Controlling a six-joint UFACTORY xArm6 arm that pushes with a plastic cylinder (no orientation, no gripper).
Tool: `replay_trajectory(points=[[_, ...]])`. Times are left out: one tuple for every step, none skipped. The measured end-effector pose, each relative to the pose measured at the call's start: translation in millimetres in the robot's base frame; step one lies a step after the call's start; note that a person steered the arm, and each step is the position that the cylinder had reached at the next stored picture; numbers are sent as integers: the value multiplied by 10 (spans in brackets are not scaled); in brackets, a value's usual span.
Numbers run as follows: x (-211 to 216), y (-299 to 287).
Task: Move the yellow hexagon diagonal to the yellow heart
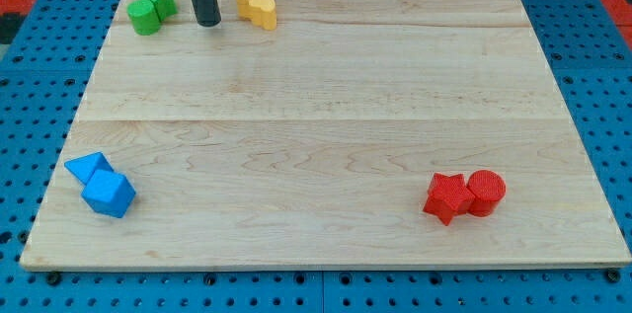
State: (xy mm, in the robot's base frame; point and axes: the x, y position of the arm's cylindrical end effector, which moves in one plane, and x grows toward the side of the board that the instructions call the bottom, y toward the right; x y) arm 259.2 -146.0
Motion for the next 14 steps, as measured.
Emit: replay_trajectory(points=[[-65, 2], [-84, 2], [-302, -17], [-561, 79], [-533, 578], [-422, 749], [-132, 575], [77, 613], [248, 750], [542, 604], [308, 1056], [-59, 1867], [-99, 2357], [-105, 2598]])
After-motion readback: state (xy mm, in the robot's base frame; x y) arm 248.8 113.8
